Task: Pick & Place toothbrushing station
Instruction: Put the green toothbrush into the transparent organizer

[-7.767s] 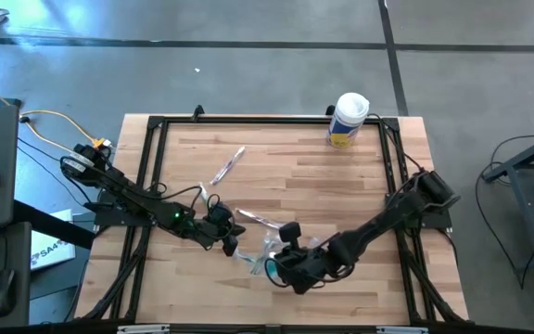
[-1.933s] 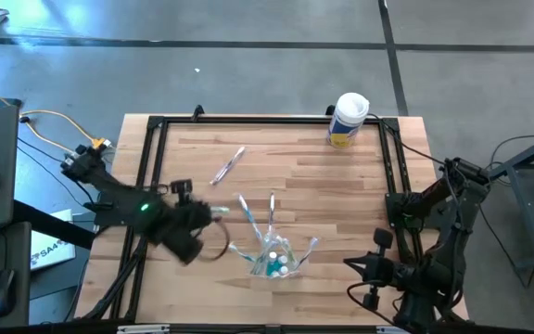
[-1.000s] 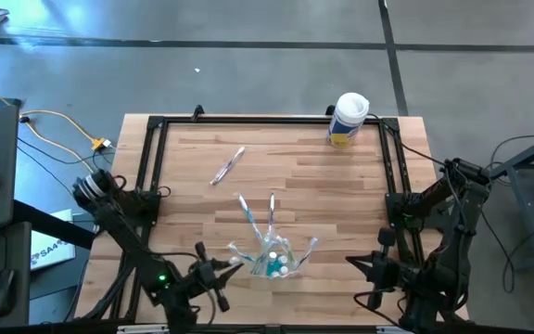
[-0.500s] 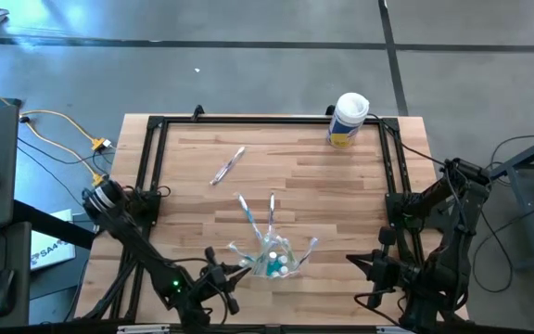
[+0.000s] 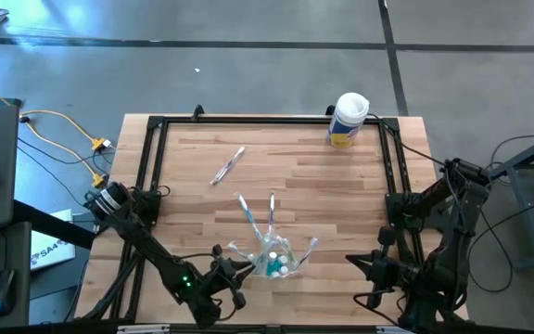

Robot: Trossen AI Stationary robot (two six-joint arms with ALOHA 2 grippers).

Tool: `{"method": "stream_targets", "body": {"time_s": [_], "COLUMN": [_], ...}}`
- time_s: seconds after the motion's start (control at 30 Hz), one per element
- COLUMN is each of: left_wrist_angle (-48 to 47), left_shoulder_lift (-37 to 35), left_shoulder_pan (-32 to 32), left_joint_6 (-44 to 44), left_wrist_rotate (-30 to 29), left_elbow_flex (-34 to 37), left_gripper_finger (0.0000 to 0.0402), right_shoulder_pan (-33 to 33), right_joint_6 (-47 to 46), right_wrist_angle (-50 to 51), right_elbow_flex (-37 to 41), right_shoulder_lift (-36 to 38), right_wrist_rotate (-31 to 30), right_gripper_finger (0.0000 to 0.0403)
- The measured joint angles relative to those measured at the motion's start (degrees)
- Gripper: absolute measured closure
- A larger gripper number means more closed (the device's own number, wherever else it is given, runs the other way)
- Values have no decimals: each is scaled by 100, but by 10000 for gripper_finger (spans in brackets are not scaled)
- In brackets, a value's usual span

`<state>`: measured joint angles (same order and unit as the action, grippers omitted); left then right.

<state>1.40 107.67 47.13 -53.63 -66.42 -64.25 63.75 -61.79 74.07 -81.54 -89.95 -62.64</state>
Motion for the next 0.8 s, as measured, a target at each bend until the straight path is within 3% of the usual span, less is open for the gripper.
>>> {"method": "stream_targets", "body": {"time_s": [0.63, 0.8], "left_wrist_angle": [34, 209], "left_shoulder_lift": [92, 91], "left_shoulder_pan": [-70, -111], "left_joint_6": [-349, -362], "left_wrist_rotate": [334, 747], "left_elbow_flex": [113, 113], "left_gripper_finger": [337, 336], "right_shoulder_pan": [-15, -15], "right_joint_6": [-312, -308], "right_wrist_angle": [4, 4], "right_elbow_flex": [295, 294], "right_shoulder_lift": [0, 0], "right_wrist_rotate": [151, 129], "right_gripper_finger": [401, 401]}}
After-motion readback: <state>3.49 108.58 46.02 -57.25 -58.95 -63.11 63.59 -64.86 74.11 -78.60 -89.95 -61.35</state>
